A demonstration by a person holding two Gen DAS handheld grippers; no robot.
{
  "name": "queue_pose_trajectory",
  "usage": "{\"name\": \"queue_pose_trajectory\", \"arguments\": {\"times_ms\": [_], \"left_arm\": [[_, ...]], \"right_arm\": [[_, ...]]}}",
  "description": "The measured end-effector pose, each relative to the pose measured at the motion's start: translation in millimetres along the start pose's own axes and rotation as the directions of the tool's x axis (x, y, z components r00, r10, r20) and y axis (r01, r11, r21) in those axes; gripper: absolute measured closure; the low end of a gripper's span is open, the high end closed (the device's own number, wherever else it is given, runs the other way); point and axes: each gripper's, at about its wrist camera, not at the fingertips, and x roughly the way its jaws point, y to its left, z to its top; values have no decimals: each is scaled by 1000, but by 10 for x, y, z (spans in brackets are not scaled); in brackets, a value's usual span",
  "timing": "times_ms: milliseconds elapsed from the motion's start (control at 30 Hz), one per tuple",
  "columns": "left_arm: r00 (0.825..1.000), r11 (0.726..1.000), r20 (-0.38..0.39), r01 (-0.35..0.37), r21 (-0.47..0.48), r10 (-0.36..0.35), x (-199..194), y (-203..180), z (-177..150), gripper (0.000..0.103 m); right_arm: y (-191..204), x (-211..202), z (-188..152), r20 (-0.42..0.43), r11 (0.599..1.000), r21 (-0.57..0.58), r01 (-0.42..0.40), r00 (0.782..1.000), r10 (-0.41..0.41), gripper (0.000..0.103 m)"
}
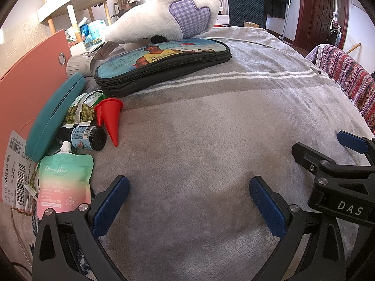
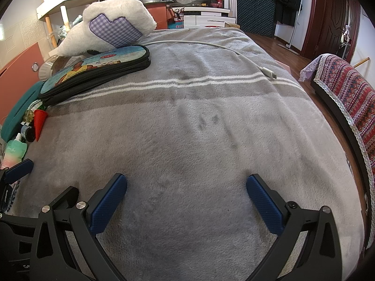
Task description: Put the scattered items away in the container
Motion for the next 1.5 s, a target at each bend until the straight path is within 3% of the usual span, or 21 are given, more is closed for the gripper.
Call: {"name": "queue_pose_trajectory", "arguments": {"times_ms": [1500], "left_arm": [[1000,1000,0,-2,-2,2,-14,1,-24,0]], "right_arm": [[-6,15,-16,0,1000,-2,-1,1000,1,0]]}}
